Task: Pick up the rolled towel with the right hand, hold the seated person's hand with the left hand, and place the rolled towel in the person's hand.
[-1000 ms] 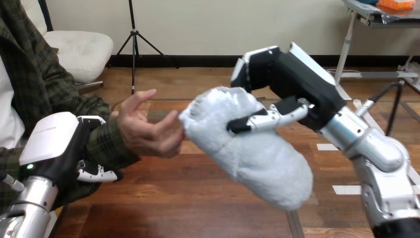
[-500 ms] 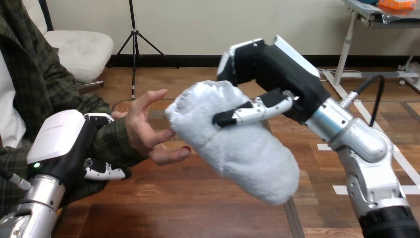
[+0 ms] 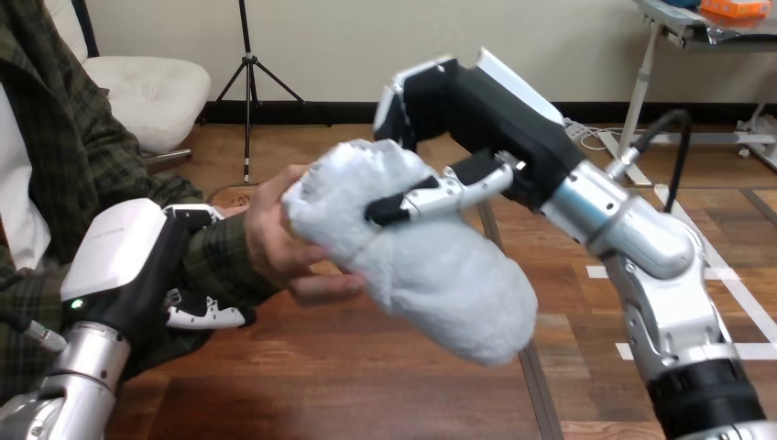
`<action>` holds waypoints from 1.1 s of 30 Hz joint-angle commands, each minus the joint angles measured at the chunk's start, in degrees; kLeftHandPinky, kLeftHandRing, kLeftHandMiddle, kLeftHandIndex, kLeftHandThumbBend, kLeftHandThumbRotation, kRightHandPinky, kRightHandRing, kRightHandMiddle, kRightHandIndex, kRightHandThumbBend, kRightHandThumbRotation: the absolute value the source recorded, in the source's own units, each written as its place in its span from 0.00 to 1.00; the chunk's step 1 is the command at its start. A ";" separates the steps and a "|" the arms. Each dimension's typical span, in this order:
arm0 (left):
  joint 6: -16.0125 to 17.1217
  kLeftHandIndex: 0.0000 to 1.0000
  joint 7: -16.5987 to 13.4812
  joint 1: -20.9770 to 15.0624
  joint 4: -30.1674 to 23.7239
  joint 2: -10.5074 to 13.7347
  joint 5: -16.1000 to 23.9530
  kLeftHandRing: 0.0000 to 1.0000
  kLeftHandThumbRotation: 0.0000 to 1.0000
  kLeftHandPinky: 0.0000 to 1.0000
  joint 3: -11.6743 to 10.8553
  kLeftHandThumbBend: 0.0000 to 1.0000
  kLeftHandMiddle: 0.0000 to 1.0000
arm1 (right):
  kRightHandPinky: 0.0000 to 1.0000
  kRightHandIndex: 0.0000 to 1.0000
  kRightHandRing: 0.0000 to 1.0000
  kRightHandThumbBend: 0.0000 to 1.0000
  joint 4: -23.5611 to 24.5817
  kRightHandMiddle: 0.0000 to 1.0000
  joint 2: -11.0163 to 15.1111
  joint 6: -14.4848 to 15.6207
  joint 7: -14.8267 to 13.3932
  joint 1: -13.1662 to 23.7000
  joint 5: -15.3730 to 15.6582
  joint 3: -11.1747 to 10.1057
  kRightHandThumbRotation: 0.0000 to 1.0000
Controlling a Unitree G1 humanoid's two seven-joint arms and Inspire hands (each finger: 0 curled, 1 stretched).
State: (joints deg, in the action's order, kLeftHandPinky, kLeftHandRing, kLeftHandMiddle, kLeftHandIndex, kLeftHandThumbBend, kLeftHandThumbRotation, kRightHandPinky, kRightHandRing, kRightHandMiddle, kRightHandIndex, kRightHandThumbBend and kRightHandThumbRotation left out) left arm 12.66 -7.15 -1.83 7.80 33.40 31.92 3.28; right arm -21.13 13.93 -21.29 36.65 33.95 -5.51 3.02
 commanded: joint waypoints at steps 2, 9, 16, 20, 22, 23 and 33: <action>2.15 0.53 -0.66 -2.05 -3.08 -1.77 -0.91 0.46 0.00 0.41 0.10 0.94 0.52 | 0.16 0.32 0.21 0.81 -1.85 0.28 -1.09 -1.39 -2.27 7.01 1.37 0.23 0.00; 2.72 0.52 -0.54 -1.84 -3.66 -2.46 -1.08 0.46 0.00 0.41 -0.07 0.94 0.52 | 0.14 0.32 0.20 0.81 -3.41 0.27 -1.31 -2.05 -3.24 8.12 2.95 0.89 0.00; 2.76 0.52 -0.16 -1.41 -4.76 -3.16 -1.37 0.46 0.00 0.41 -0.15 0.94 0.52 | 0.14 0.32 0.19 0.81 -5.29 0.26 -1.92 -2.14 -3.27 9.33 3.67 1.46 0.00; 2.63 0.53 0.27 -1.22 -5.55 -3.57 -1.55 0.46 0.00 0.41 -0.18 0.94 0.52 | 0.14 0.31 0.19 0.81 -6.27 0.26 -2.23 -2.02 -2.81 9.79 3.69 1.75 0.00; 2.76 0.53 0.36 -1.17 -5.74 -3.78 -1.70 0.46 0.00 0.41 -0.20 0.93 0.52 | 0.14 0.31 0.19 0.80 -6.86 0.26 -2.37 -2.42 -2.75 10.02 3.95 2.00 0.00; 2.94 0.53 0.32 -1.18 -5.68 -3.87 -1.75 0.46 0.00 0.41 -0.19 0.93 0.52 | 0.14 0.31 0.19 0.80 -7.14 0.26 -2.42 -2.72 -2.76 10.12 4.09 2.11 0.00; 3.16 0.53 0.60 -1.04 -6.47 -4.51 -1.74 0.47 0.00 0.42 -0.01 0.94 0.52 | 0.17 0.32 0.22 0.82 -10.44 0.28 -3.31 -5.51 -4.19 10.93 6.71 3.31 0.00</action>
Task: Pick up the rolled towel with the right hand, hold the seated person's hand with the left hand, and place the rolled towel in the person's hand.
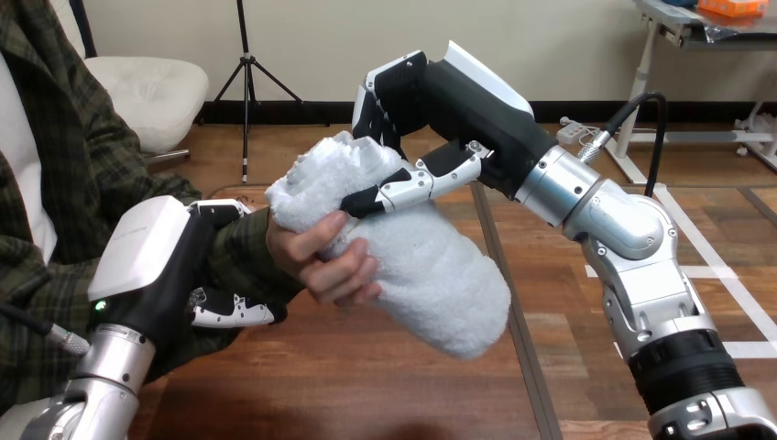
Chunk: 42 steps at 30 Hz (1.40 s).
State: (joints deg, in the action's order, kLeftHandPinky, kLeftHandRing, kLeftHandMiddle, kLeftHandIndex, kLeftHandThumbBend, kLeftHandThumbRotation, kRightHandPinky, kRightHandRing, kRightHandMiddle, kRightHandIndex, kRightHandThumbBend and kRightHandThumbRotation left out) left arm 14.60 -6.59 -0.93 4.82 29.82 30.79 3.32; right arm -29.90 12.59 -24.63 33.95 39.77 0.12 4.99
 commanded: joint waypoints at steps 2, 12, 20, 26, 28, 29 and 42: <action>1.16 0.52 0.10 -1.87 -3.73 -1.15 -0.73 0.47 0.00 0.42 -0.08 0.94 0.52 | 0.17 0.32 0.22 0.83 -2.91 0.28 -2.33 -3.18 -1.89 5.32 1.63 1.54 0.00; 1.18 0.52 0.22 -1.37 -4.93 -2.02 -0.83 0.46 0.00 0.41 -0.27 0.95 0.51 | 0.18 0.32 0.23 0.84 -7.33 0.29 -3.44 -5.60 -2.20 5.71 2.12 2.30 0.00; 1.00 0.52 0.69 -0.84 -5.67 -2.25 -1.26 0.46 0.00 0.41 -0.56 0.95 0.52 | 0.17 0.32 0.22 0.83 -10.38 0.28 -4.02 -7.24 -2.19 5.47 2.99 3.04 0.00; 1.02 0.52 0.89 -0.59 -5.93 -2.21 -1.58 0.47 0.00 0.42 -0.79 0.95 0.52 | 0.17 0.33 0.22 0.82 -12.30 0.28 -4.50 -7.81 -1.60 5.36 3.00 3.30 0.00; 0.85 0.52 1.03 -0.48 -6.13 -2.22 -1.67 0.47 0.00 0.42 -0.87 0.95 0.52 | 0.17 0.33 0.22 0.82 -12.83 0.28 -4.64 -8.12 -1.55 5.30 3.03 3.39 0.00; 0.73 0.52 1.11 -0.43 -6.26 -2.24 -1.72 0.47 0.00 0.42 -0.91 0.95 0.52 | 0.17 0.33 0.22 0.82 -13.08 0.28 -4.71 -8.32 -1.54 5.27 3.04 3.42 0.00; 1.16 0.52 0.84 -0.35 -5.80 -2.06 -1.62 0.47 0.00 0.42 -1.11 0.95 0.52 | 0.17 0.35 0.22 0.82 -14.79 0.29 -5.29 -9.53 -1.18 4.90 2.96 3.50 0.00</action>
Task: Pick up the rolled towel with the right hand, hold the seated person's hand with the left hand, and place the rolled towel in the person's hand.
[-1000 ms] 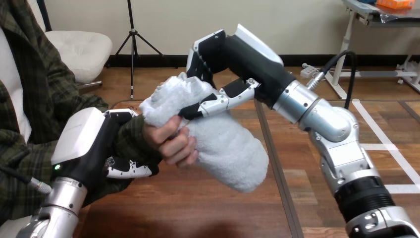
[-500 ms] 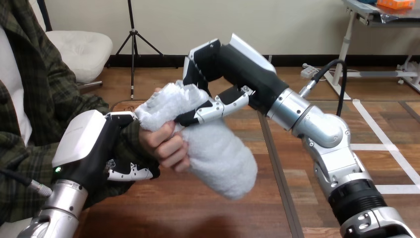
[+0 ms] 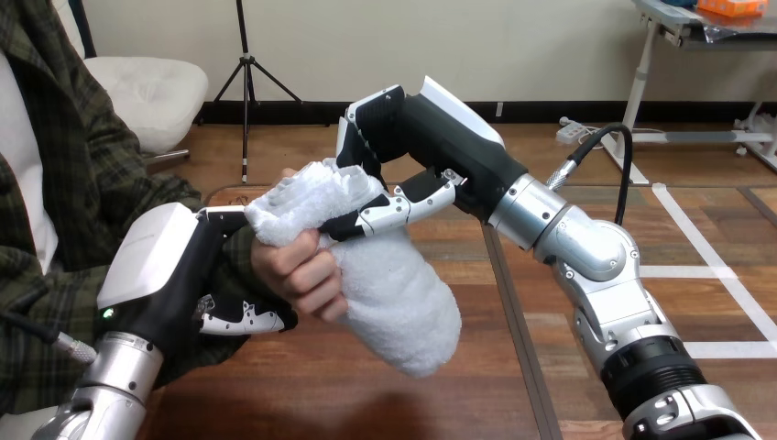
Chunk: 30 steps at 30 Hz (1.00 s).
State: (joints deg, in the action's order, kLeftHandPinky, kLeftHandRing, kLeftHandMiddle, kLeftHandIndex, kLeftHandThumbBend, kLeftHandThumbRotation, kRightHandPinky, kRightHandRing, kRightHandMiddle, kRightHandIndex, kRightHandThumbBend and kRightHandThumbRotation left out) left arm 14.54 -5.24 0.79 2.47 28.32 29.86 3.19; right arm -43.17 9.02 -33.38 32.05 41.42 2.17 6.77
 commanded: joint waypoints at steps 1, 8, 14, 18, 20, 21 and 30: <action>1.18 0.52 -0.50 -2.06 -3.47 -0.56 -0.66 0.47 0.00 0.42 -0.98 0.95 0.52 | 0.17 0.35 0.22 0.82 -1.68 0.29 -1.77 -0.77 0.85 3.25 0.80 1.71 0.00; 1.23 0.52 -0.49 -2.01 -3.25 -0.55 -0.80 0.47 0.00 0.42 -1.11 0.96 0.52 | 0.18 0.35 0.23 0.82 -2.04 0.30 -1.76 -0.70 0.90 3.20 1.00 1.77 0.00; 1.47 0.52 -0.59 -1.97 -3.01 -0.53 -0.86 0.47 0.00 0.42 -1.17 0.96 0.51 | 0.19 0.36 0.25 0.83 -2.08 0.32 -1.58 -0.70 0.77 3.09 1.12 1.75 0.00; 1.36 0.52 -0.51 -1.89 -3.09 -0.53 -0.78 0.47 0.00 0.42 -1.19 0.96 0.51 | 0.20 0.37 0.26 0.84 -2.15 0.33 -1.50 -0.55 0.70 3.02 1.03 1.59 0.00; 1.51 0.52 -0.59 -1.87 -2.92 -0.43 -0.68 0.47 0.00 0.42 -1.23 0.96 0.51 | 0.21 0.37 0.26 0.84 -1.96 0.34 -1.39 -0.11 0.54 2.99 1.21 1.62 0.00; 1.56 0.52 -0.62 -1.87 -2.87 -0.41 -0.66 0.47 0.00 0.43 -1.25 0.96 0.52 | 0.21 0.38 0.27 0.85 -1.90 0.34 -1.36 0.01 0.49 2.98 1.26 1.64 0.00; 1.75 0.52 -0.73 -1.83 -2.73 -0.32 -0.25 0.47 0.00 0.43 -1.24 0.95 0.52 | 0.29 0.46 0.36 0.87 -1.43 0.43 -0.76 -0.27 0.78 2.85 0.67 1.10 0.00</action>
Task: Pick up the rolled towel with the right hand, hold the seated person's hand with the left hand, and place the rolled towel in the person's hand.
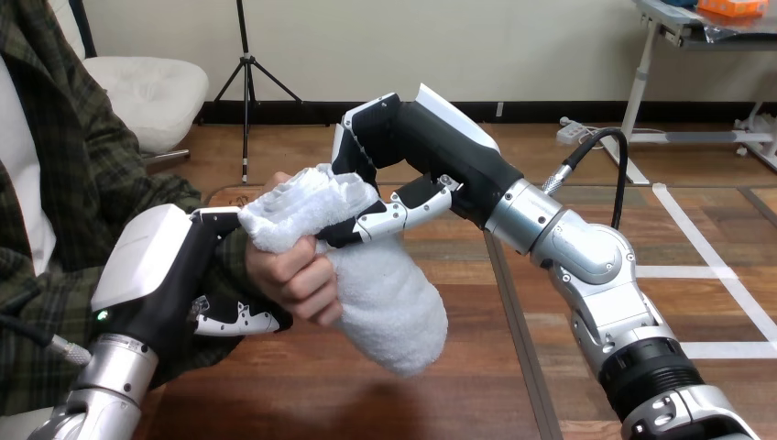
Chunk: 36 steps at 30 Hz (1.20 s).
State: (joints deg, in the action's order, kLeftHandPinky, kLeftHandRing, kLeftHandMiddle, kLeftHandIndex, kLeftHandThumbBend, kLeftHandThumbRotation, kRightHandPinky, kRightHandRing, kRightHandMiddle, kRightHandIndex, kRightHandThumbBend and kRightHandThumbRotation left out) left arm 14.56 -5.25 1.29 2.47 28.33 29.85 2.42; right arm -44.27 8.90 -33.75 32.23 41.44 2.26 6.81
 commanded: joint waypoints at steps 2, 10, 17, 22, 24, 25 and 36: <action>1.81 0.52 -0.81 -2.36 -2.64 -0.30 -0.11 0.47 0.00 0.42 -0.46 0.96 0.52 | 0.33 0.50 0.40 0.87 0.47 0.47 -0.41 1.02 0.69 2.72 0.22 0.79 0.00; 1.72 0.52 -0.48 -2.40 -2.44 -0.21 -0.27 0.47 0.00 0.42 -0.53 0.96 0.52 | 0.43 0.59 0.51 0.87 3.77 0.57 0.74 4.44 0.54 2.28 -0.90 -0.36 0.01; 1.27 0.52 -0.29 -2.42 -2.95 -0.34 -0.02 0.47 0.00 0.42 -0.44 0.95 0.52 | 0.49 0.62 0.57 0.85 5.57 0.62 1.81 5.88 0.50 1.86 -1.63 -1.37 0.06; 1.73 0.52 -0.41 -2.55 -2.51 -0.28 -0.14 0.47 0.00 0.43 -0.45 0.96 0.52 | 0.53 0.63 0.61 0.84 6.18 0.65 2.66 5.23 -0.40 1.56 -2.05 -2.35 0.10; 1.70 0.52 -0.42 -2.56 -2.58 -0.31 -0.07 0.47 0.00 0.43 -0.45 0.96 0.52 | 0.54 0.64 0.62 0.84 6.09 0.66 2.97 4.29 -0.71 1.55 -2.18 -2.67 0.11; 1.80 0.52 -0.47 -2.64 -2.47 -0.31 -0.04 0.47 0.00 0.42 -0.42 0.96 0.52 | 0.54 0.64 0.62 0.84 6.34 0.66 3.34 4.30 -0.92 1.43 -2.41 -3.05 0.12; 2.59 0.52 -0.38 -3.06 -1.90 -0.38 -0.05 0.47 0.00 0.42 -0.29 0.96 0.51 | 0.54 0.66 0.64 0.79 6.98 0.69 6.82 3.71 -2.79 0.86 -4.04 -6.38 0.24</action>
State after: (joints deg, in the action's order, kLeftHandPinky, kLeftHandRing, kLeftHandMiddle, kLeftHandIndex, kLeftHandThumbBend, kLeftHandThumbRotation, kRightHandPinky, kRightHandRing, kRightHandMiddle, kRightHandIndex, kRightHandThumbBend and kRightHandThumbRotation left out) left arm 15.33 -5.27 1.27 2.45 28.33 29.88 1.78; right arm -40.01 12.64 -28.39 31.52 40.84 0.35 4.45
